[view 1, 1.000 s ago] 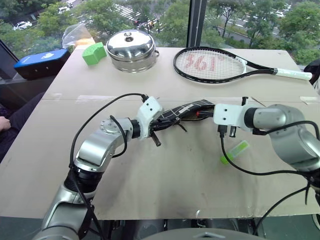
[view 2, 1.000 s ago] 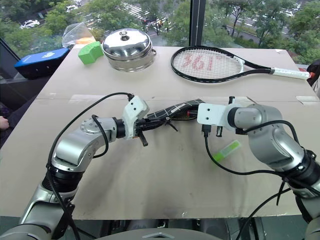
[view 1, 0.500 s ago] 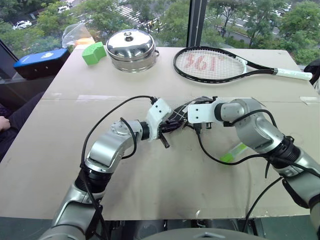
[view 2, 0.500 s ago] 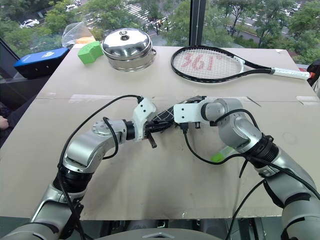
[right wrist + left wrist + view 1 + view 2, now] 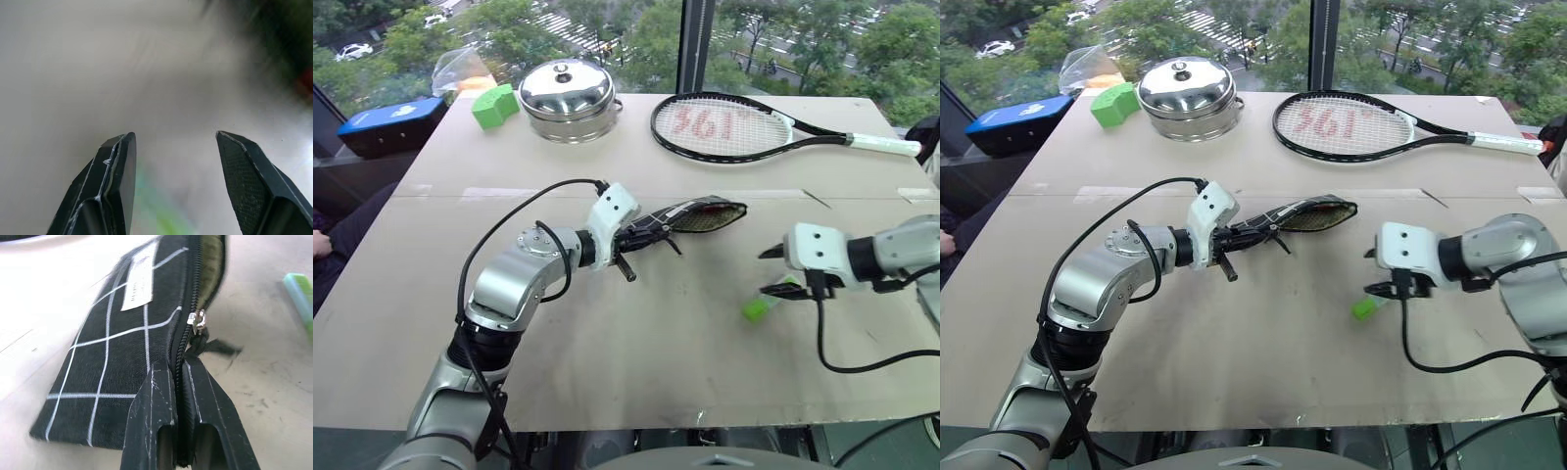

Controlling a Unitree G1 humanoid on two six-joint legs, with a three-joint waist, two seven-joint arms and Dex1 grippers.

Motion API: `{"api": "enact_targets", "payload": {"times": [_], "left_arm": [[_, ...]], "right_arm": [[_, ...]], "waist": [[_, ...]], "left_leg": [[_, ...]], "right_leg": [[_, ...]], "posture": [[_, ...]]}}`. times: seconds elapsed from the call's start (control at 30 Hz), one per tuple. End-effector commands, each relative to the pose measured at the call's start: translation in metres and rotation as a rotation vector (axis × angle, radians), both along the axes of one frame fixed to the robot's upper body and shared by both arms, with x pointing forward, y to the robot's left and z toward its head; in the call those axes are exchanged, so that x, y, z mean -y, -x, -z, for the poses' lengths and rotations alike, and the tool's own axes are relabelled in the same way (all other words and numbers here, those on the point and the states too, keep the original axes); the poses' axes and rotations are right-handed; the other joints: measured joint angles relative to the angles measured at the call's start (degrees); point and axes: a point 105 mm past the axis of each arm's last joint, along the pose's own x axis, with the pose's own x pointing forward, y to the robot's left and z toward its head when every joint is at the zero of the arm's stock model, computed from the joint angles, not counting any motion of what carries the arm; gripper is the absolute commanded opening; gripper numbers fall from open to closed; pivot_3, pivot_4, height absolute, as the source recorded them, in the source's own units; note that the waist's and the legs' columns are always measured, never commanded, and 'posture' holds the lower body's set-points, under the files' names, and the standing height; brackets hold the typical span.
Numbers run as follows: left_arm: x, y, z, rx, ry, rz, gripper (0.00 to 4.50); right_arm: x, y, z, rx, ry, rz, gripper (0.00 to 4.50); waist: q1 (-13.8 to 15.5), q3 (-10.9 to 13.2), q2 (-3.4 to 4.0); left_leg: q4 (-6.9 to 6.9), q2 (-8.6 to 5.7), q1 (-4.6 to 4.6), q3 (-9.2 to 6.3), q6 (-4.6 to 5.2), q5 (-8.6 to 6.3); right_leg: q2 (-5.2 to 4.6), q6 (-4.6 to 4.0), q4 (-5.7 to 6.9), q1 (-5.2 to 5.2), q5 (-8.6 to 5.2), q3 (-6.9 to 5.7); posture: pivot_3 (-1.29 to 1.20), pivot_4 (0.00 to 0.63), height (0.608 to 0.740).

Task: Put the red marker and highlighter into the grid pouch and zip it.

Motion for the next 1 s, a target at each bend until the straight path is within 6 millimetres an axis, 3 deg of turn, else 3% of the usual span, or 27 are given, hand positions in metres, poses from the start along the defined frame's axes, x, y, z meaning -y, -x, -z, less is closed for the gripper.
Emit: {"api": "enact_targets", "payload": {"times": [0.03, 0.3, 0.4, 0.43, 0.47, 0.57, 0.7, 0.87, 1.0], "left_arm": [[0.004, 0.002, -0.014, 0.053, 0.015, 0.042, 0.0], [0.004, 0.008, -0.012, 0.052, 0.011, 0.042, 0.0], [0.003, 0.011, -0.011, 0.055, 0.01, 0.038, 0.0], [0.003, 0.012, -0.011, 0.056, 0.01, 0.037, 0.0], [0.003, 0.013, -0.011, 0.058, 0.012, 0.036, 0.0], [0.003, 0.015, -0.011, 0.063, 0.02, 0.032, 0.0], [0.004, 0.015, -0.01, 0.065, 0.026, 0.027, 0.0], [0.007, 0.015, -0.008, 0.071, 0.032, 0.024, 0.0], [0.011, 0.015, -0.007, 0.081, 0.018, 0.048, 0.0]], "right_arm": [[0.012, -0.008, 0.016, 0.03, 0.144, -0.126, 2.59], [0.02, -0.029, 0.058, -0.027, 0.291, -0.28, 2.59], [0.021, -0.036, 0.063, -0.035, 0.3, -0.281, 2.59], [0.021, -0.036, 0.064, -0.046, 0.296, -0.279, 2.08], [0.021, -0.035, 0.061, -0.05, 0.289, -0.271, 1.87], [0.016, -0.034, 0.053, -0.04, 0.23, -0.234, 0.7], [-0.002, -0.03, 0.024, 0.071, 0.073, -0.114, 0.7], [-0.028, -0.024, -0.008, 0.21, -0.131, 0.157, 0.7], [-0.039, -0.029, -0.017, 0.272, -0.161, 0.32, 0.7]], "waist": [[0.0, 0.0, 0.0], [0.3, 0.0, -0.04], [0.1, -0.1, -0.35], [0.1, -0.1, -0.43], [0.1, -0.1, -0.48], [0.0, -0.1, -0.46], [0.4, 0.0, -0.3], [0.6, 0.0, -0.11], [0.5, 0.0, -0.1]], "left_leg": [[0.0, 0.04, 0.02, -0.02, -0.01, 0.01], [0.01, 0.07, -0.04, -0.03, -0.1, 0.06], [0.05, 0.09, 0.0, -0.01, -0.1, 0.06], [0.09, 0.11, 0.03, 0.0, -0.1, 0.06], [0.13, 0.13, 0.06, 0.0, -0.11, 0.07], [0.19, 0.16, 0.08, 0.03, -0.1, 0.07], [0.21, 0.22, 0.0, -0.1, -0.18, 0.12], [0.04, 0.23, -0.1, -0.18, -0.3, 0.17], [0.01, 0.2, -0.12, -0.19, -0.3, 0.17]], "right_leg": [[0.04, 0.01, 0.04, 0.0, -0.01, 0.02], [0.1, -0.19, 0.0, -0.01, 0.11, 0.07], [0.11, -0.18, -0.02, 0.03, 0.11, 0.04], [0.11, -0.17, -0.01, 0.07, 0.11, 0.05], [0.11, -0.16, 0.0, 0.11, 0.1, 0.06], [0.1, -0.22, 0.03, 0.11, 0.13, 0.2], [0.1, -0.49, 0.1, 0.05, 0.29, 0.19], [0.19, -0.5, 0.09, -0.06, 0.31, 0.1], [0.2, -0.49, 0.04, -0.06, 0.3, 0.06]], "posture": [[0.0, 0.15, 0.74], [0.0, 0.15, 0.74], [0.0, 0.15, 0.74], [0.0, 0.15, 0.74], [0.0, 0.15, 0.74], [0.0, 0.15, 0.74], [0.0, 0.15, 0.74], [0.0, 0.15, 0.74], [0.0, 0.15, 0.74]]}}
